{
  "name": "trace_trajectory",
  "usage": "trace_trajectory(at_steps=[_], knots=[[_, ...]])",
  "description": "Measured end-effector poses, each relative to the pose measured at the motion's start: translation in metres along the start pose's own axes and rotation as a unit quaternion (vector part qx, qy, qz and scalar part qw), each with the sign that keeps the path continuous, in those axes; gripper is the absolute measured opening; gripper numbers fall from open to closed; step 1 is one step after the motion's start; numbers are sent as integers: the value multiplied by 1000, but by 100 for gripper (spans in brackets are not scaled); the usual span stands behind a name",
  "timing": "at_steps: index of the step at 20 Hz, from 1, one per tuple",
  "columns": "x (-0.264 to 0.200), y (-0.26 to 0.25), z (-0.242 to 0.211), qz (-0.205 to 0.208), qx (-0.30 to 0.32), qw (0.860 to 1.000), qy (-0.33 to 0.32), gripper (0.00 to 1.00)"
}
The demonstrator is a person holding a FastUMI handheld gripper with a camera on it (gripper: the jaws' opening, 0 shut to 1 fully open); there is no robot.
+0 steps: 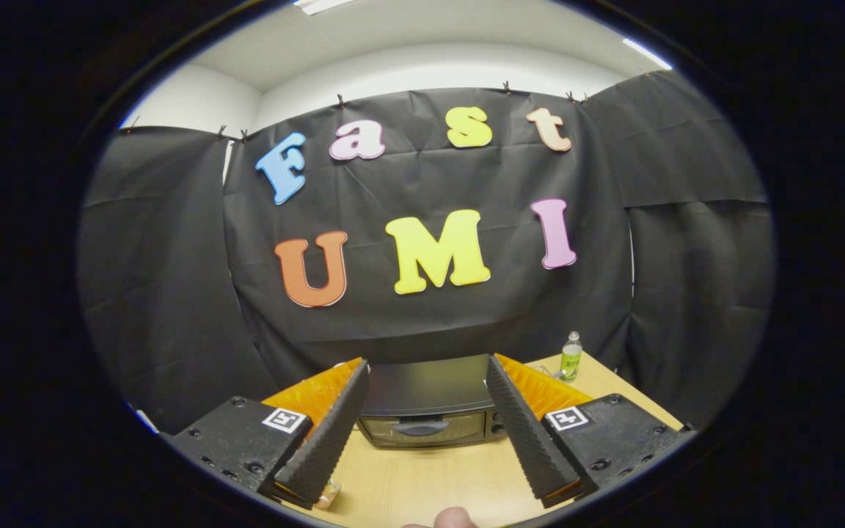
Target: Open the toaster oven, put the food inside, and close the toaster oven door.
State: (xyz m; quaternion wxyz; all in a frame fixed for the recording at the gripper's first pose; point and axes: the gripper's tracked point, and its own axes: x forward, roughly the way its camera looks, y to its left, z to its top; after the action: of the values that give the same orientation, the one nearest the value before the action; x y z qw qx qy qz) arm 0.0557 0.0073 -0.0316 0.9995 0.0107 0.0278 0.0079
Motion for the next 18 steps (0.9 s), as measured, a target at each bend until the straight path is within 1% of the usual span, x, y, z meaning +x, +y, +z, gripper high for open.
trace_trajectory(at_steps=[4, 7, 10, 13, 18], knots=[[36, 10, -23, 18, -5, 1000, 10, 100], [69, 14, -50, 22, 6, 999, 27, 100], [106, 12, -87, 20, 11, 998, 53, 100], [139, 6, -122, 11, 1, 997, 79, 100], [178, 1, -167, 5, -21, 994, 110, 100]])
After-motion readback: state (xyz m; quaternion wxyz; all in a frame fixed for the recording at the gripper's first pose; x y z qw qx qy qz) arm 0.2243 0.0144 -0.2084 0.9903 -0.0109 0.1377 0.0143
